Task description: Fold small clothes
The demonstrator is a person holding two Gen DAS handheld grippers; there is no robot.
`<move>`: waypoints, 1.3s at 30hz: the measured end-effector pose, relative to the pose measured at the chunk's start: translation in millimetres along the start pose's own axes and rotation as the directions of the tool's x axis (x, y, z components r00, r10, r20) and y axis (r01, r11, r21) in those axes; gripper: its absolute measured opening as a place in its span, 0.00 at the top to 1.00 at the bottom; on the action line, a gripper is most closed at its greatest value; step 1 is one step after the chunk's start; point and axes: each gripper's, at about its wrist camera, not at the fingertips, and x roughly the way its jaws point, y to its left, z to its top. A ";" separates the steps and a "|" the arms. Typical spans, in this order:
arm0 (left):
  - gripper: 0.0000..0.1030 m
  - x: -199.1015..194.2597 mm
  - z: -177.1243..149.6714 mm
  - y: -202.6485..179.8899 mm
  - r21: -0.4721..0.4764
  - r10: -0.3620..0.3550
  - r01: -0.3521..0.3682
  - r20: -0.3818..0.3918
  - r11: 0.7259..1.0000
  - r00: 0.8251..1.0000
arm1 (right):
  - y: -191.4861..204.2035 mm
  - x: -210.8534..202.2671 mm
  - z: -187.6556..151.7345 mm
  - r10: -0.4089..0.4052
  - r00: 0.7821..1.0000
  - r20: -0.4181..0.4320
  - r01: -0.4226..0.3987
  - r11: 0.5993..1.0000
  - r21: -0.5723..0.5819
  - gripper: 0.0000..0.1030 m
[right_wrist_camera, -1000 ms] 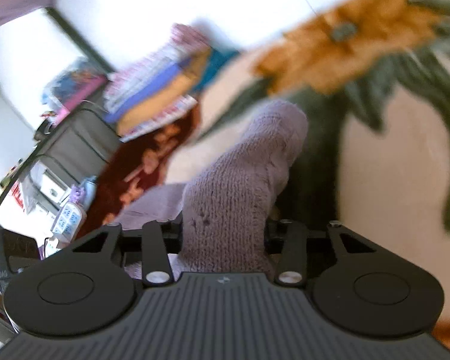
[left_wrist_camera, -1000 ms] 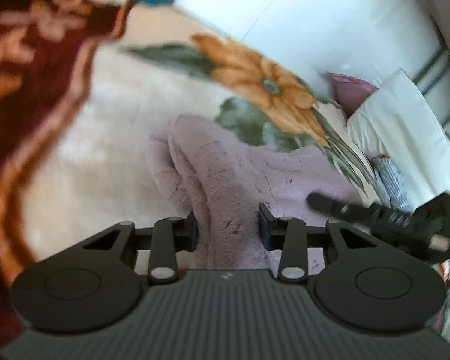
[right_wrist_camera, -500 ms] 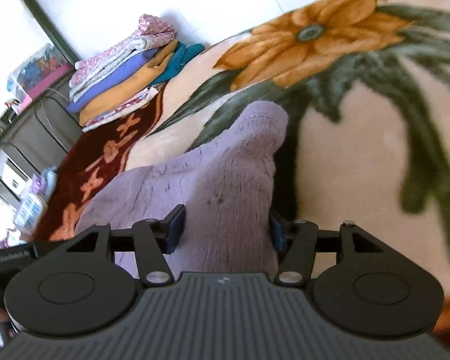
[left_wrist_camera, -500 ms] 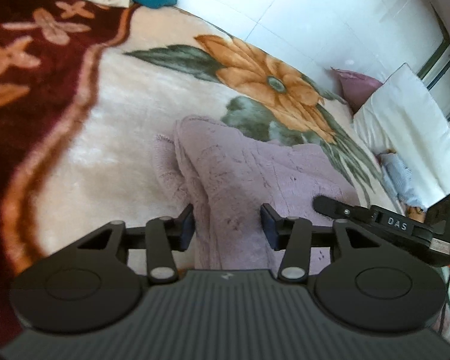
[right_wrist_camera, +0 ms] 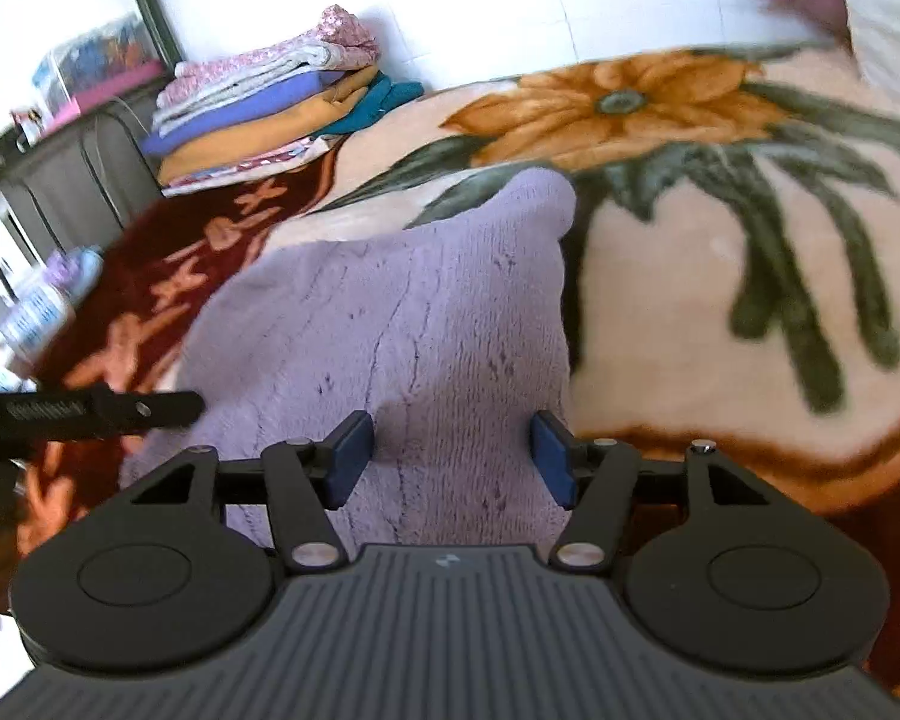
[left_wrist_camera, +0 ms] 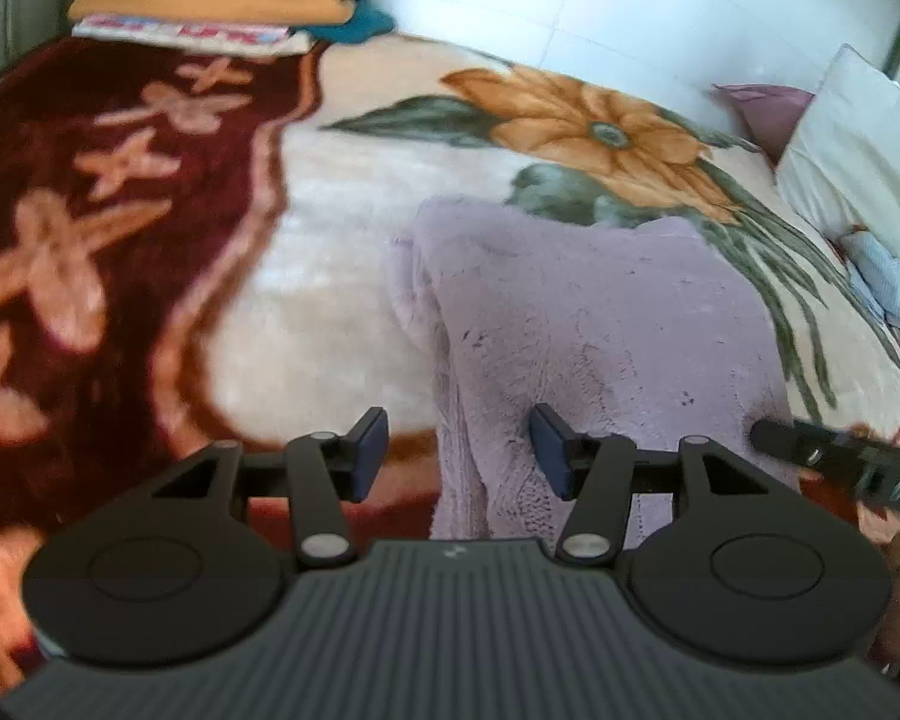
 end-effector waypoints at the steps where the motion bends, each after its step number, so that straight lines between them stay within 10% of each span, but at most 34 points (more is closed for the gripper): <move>1: 0.48 -1.6 -1.6 0.8 -0.025 -0.012 0.012 0.000 1.000 1.000 | 2.6 -4.7 -0.9 0.000 1.000 0.006 0.000 1.000 0.000 0.33; 8: 0.25 -35.5 -17.1 -19.2 -0.003 0.046 -0.046 0.051 0.999 0.998 | 17.0 -33.0 -16.1 -0.023 0.999 0.049 0.024 0.999 -0.027 0.20; 39: 0.16 3.0 -78.1 -61.5 0.082 0.261 -0.261 0.011 0.962 0.965 | 2.6 0.8 -60.6 -0.133 0.987 -0.086 0.131 0.991 -0.025 0.05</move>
